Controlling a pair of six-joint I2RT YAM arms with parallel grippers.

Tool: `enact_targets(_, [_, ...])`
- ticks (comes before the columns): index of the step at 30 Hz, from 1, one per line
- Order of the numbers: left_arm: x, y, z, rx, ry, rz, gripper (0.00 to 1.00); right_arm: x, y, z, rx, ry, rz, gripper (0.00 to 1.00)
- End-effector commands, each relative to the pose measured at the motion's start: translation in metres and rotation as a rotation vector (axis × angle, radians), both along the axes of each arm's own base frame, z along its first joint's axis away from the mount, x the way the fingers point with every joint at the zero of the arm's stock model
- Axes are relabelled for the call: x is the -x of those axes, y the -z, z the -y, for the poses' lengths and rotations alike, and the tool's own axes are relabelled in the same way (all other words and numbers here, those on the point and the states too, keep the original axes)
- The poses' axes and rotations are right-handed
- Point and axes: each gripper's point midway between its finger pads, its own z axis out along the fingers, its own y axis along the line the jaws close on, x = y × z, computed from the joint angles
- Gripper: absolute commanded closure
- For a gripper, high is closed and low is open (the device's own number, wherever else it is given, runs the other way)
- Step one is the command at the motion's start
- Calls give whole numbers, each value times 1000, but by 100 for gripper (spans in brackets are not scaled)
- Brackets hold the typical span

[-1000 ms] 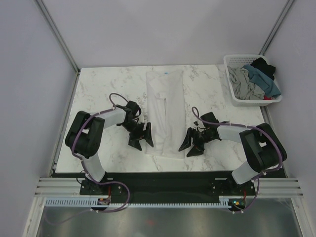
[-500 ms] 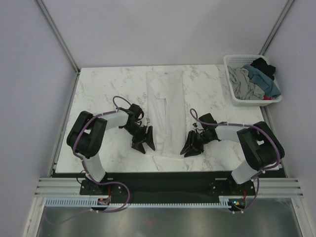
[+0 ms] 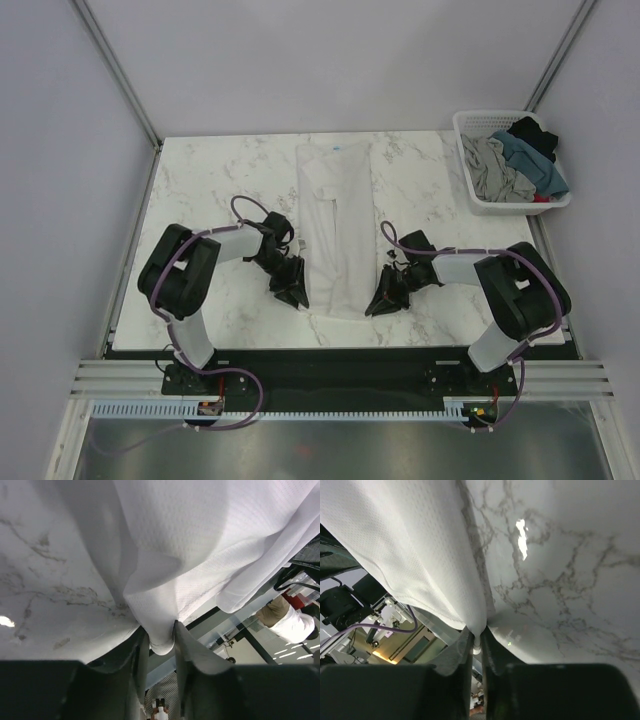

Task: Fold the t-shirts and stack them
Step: Fold the tshirt

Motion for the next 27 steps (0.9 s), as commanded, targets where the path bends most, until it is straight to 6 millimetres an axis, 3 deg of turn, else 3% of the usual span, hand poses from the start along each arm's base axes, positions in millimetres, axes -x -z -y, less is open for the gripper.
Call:
enact_targets(1, [-7,5,3,1,-3,28,68,-13,-3,-7,-20,1,52,85])
enact_targets(2, [-7,4,4,5,-3,32,74,-15,-4,-8,-24,-2,61,89])
enact_targets(4, [-7,3,3,0,-6,34,98,-21,-11,-9,-31,-7,95,100])
enact_targets(8, [-10,-10,2,5,-3,79,98,-41,-31,-10,-39,-13,199,100])
enact_targets(16, [-29,-78,3,76,67,301,98,-93,-90,7,-13,13,436,100])
enact_targets(20, [-62,-104,1,85,65,412,98,-124,-109,15,-7,55,505,100])
enact_targets(22, [-84,-114,-1,87,47,454,98,-149,-117,18,-1,71,551,100])
enact_targets(24, [-100,-108,-1,77,28,439,98,-176,-124,19,-1,87,589,100])
enact_targets(25, [-119,-116,-2,77,15,476,98,-188,-127,19,3,89,613,100])
enact_targets(26, [-129,-105,-2,61,11,458,98,-198,-118,18,14,87,603,100])
enact_targets(27, [-139,-103,-2,58,10,462,98,-218,-132,15,6,93,660,100])
